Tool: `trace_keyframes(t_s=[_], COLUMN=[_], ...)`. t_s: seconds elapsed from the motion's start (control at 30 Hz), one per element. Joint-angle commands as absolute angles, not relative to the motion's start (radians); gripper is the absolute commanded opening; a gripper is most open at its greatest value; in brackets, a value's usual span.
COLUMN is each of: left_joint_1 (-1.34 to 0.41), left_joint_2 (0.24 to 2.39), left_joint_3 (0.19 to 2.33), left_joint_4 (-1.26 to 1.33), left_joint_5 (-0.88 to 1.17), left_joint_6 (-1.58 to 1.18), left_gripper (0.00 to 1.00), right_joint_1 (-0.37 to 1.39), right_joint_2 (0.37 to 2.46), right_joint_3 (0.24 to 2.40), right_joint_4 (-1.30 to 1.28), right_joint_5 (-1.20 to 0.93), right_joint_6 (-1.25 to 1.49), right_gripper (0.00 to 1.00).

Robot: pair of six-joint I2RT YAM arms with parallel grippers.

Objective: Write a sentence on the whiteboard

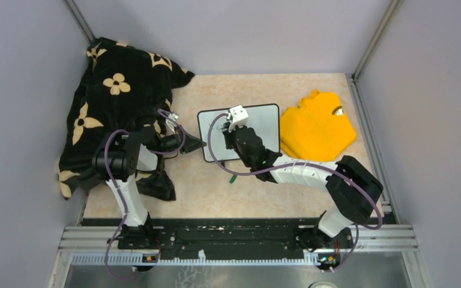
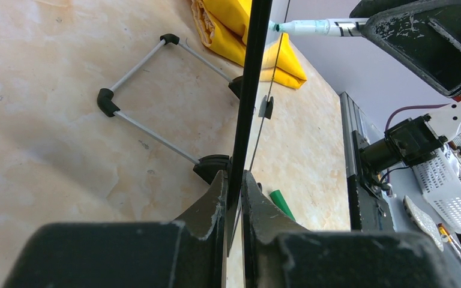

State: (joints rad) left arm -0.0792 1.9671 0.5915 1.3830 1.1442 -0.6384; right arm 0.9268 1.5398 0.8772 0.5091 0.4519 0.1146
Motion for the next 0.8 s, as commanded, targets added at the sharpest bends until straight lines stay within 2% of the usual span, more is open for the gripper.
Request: trace_keyframes(t_s=[0.0, 0.23, 0.53, 0.77], left_joint_1=[-0.085, -0.086, -0.086, -0.086], left_joint_2=[1.959, 1.959, 1.957, 1.953], left_joint_3=[0.594, 0.594, 0.593, 0.593], left_joint_4=[1.358, 1.358, 1.356, 1.351], left_joint_5=[1.163, 1.164, 1.163, 1.164], left_joint_6=[-0.629, -0.630, -0.628, -0.625], left_gripper=[0.00, 0.00, 0.00, 0.00], right_joint_1=[0.916, 0.919, 0.917, 0.909], right_joint_2=[1.566, 1.567, 1.435, 1.439], right_joint_3=[0.929, 0.929, 0.854, 0.851], right_joint_4=[0.548, 0.544, 0.557, 0.555], right_joint_5=[0.426, 0.417, 0.447, 0.460], right_joint_6=[0.123, 0.130, 0.126, 0.112], right_gripper=[0.00, 0.00, 0.00, 0.00])
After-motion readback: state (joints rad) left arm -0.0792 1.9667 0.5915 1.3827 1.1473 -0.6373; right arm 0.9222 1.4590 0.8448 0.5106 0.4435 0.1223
